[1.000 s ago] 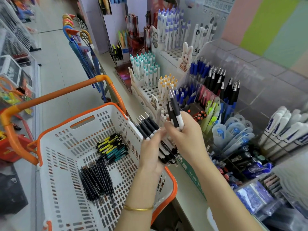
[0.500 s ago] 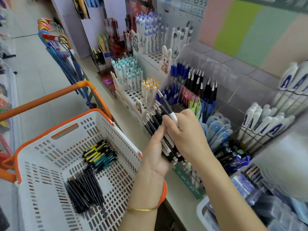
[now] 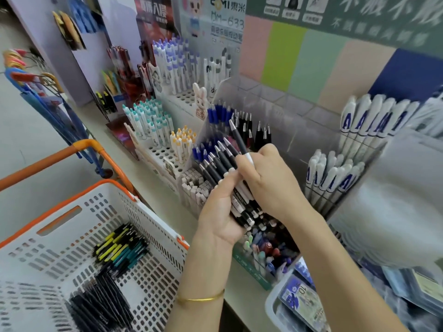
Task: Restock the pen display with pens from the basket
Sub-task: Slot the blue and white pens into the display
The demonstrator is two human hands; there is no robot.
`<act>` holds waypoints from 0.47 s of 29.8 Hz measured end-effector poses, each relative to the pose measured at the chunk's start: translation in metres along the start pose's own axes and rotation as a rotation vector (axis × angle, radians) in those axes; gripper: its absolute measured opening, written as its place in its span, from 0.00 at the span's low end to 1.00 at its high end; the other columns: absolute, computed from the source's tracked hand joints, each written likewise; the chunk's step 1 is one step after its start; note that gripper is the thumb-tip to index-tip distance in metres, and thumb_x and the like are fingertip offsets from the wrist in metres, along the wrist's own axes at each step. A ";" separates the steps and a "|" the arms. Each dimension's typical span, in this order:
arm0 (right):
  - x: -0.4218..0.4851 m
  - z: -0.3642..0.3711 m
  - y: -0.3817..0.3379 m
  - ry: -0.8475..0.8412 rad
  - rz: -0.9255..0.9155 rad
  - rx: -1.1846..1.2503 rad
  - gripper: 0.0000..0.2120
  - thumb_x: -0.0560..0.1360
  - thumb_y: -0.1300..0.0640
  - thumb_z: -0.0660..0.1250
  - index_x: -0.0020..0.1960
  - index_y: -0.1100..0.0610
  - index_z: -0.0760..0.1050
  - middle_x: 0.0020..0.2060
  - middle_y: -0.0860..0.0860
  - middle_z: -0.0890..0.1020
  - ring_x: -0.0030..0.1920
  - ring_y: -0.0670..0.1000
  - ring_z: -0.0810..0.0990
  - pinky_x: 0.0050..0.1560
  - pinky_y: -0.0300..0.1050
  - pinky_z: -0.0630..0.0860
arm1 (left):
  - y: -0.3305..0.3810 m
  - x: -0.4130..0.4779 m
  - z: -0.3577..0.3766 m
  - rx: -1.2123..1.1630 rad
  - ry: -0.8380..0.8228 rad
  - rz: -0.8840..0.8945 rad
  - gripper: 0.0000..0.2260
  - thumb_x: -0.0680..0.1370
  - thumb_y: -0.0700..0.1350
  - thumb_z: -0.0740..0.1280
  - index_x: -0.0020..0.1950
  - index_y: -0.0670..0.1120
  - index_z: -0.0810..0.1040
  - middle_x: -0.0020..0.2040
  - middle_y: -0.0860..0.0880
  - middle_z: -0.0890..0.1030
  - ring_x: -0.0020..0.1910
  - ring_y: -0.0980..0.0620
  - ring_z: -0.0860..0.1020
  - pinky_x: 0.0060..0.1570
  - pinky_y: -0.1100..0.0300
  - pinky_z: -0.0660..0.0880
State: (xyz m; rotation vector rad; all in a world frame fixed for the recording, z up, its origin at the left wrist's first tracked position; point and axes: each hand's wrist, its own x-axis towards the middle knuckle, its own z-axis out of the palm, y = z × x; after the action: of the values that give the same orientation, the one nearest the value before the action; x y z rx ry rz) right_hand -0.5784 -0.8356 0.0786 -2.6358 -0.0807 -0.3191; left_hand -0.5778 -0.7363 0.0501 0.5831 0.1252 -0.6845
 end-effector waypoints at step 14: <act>0.007 -0.015 0.008 0.313 0.137 0.440 0.03 0.77 0.57 0.64 0.47 0.53 0.76 0.42 0.48 0.79 0.44 0.44 0.76 0.46 0.36 0.71 | 0.004 0.023 0.020 0.099 -0.025 0.007 0.14 0.68 0.46 0.71 0.51 0.41 0.83 0.47 0.41 0.84 0.45 0.44 0.83 0.47 0.49 0.81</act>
State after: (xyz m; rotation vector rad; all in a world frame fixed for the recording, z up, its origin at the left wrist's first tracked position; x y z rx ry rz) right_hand -0.5735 -0.8495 0.0899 -2.1183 0.1201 -0.5880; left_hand -0.5594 -0.7573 0.0620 0.6698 0.0664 -0.6937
